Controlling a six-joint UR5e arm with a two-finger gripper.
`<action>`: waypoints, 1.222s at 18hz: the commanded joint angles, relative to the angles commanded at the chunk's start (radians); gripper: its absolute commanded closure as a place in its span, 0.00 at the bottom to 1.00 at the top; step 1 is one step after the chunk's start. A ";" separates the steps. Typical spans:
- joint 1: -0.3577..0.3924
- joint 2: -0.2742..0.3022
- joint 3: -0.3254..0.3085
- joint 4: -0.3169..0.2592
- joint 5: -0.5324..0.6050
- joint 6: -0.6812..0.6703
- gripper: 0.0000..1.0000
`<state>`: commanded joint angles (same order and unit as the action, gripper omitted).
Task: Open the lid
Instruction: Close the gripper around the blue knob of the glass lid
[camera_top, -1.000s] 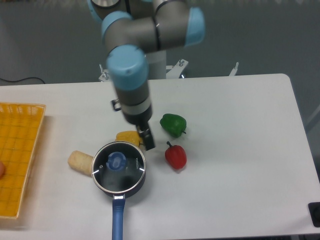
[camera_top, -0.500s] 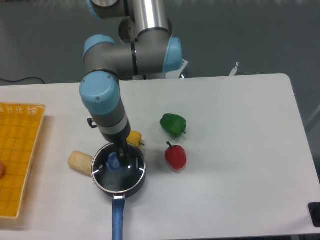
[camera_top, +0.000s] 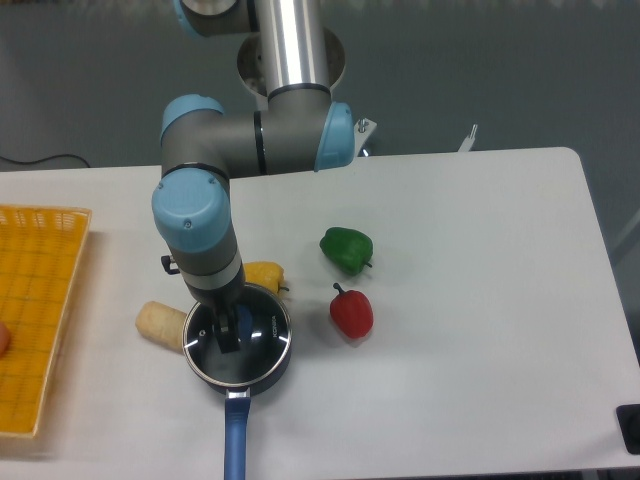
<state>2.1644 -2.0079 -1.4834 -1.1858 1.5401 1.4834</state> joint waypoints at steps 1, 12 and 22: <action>0.000 -0.005 0.000 0.003 0.000 0.002 0.00; 0.006 -0.011 -0.011 0.006 0.002 0.002 0.00; 0.008 -0.029 -0.009 0.008 0.003 0.002 0.00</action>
<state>2.1721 -2.0371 -1.4926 -1.1781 1.5432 1.4849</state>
